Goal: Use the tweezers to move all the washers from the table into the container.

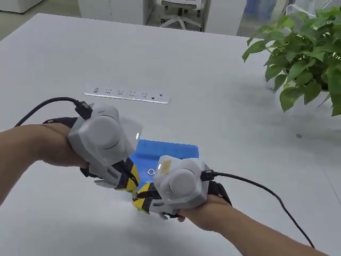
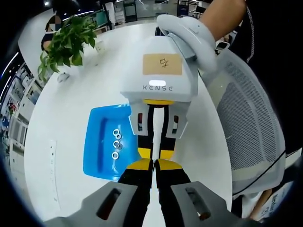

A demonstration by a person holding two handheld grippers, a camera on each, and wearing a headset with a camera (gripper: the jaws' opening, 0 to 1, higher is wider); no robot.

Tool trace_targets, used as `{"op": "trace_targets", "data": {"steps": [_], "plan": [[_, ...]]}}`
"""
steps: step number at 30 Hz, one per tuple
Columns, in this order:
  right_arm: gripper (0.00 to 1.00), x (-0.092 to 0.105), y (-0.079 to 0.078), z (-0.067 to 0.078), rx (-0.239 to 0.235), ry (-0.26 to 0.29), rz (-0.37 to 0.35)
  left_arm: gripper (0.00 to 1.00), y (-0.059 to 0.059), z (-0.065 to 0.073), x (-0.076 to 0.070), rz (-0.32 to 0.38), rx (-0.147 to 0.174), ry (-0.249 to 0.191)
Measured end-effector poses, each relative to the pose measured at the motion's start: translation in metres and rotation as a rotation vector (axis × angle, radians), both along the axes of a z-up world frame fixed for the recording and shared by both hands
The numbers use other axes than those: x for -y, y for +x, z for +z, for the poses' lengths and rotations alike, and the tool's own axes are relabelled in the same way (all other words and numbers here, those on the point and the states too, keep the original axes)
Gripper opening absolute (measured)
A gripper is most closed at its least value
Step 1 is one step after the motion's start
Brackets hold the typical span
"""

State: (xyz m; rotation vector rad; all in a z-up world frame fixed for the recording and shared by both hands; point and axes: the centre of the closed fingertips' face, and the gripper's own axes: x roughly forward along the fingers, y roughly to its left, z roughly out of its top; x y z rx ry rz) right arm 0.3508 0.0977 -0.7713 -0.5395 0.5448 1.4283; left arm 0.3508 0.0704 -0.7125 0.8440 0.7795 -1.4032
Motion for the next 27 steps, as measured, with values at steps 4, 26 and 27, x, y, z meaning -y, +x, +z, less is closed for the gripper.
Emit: {"op": "trace_targets", "data": {"steps": [4,26,27], "plan": [[0.09,-0.001,-0.004,0.007,0.000,0.003,0.009,0.06,-0.003,0.007,0.000,0.003,-0.006,0.004],[0.09,0.003,-0.008,0.050,0.053,0.006,0.040,0.06,-0.011,0.050,0.007,0.008,0.050,0.000],[0.09,0.003,-0.007,0.051,0.056,0.005,0.040,0.06,-0.010,0.051,0.007,0.009,0.053,0.000]]}}
